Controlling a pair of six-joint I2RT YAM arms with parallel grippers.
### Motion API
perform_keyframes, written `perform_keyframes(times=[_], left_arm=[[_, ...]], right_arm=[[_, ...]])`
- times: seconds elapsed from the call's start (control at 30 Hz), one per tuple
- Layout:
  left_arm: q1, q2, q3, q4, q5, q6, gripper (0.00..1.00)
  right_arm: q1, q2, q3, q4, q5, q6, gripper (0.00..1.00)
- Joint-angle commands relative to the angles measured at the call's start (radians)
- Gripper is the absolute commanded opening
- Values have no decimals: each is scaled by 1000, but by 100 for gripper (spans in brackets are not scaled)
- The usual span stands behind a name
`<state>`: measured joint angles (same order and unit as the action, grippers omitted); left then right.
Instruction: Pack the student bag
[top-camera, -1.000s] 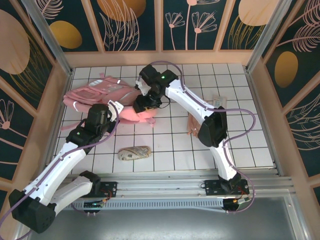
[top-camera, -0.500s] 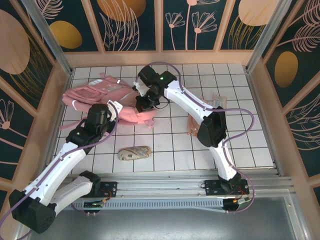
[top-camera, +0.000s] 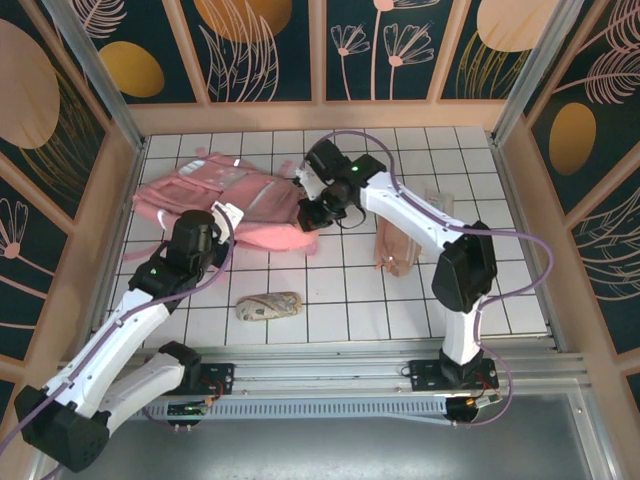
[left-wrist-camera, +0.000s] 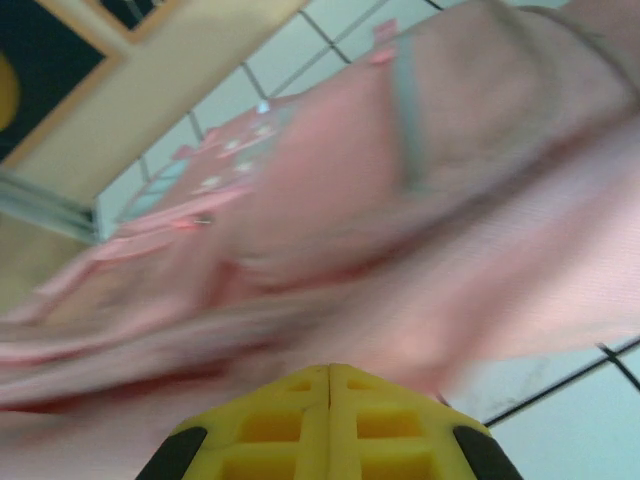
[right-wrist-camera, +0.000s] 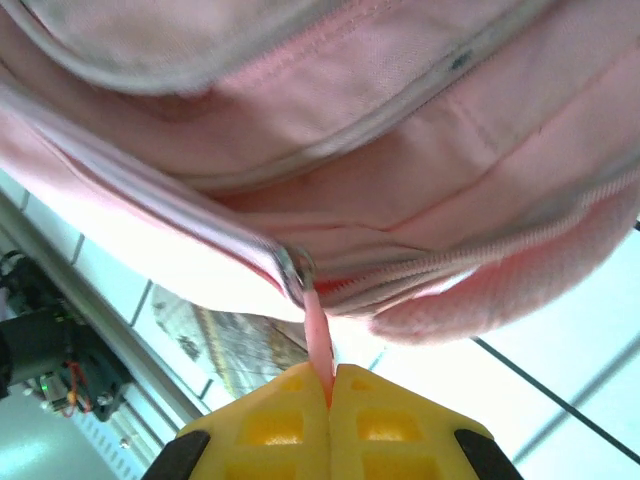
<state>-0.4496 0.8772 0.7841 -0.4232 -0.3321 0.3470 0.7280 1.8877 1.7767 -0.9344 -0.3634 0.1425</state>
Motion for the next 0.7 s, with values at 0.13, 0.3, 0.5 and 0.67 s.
perform_keyframes(times=[0.13, 0.3, 0.5, 0.67], left_arm=[[12, -66, 33, -34, 26, -15, 28], [10, -109, 69, -8, 304, -37, 76], [2, -36, 60, 58, 477, -39, 99], [-47, -5, -10, 59, 547, -10, 99]], right_arm=[[1, -26, 39, -11, 68, 43, 0], [77, 81, 342, -116, 40, 64, 0], [96, 167, 552, -220, 2, 79, 0], [60, 111, 260, -237, 39, 129, 14]])
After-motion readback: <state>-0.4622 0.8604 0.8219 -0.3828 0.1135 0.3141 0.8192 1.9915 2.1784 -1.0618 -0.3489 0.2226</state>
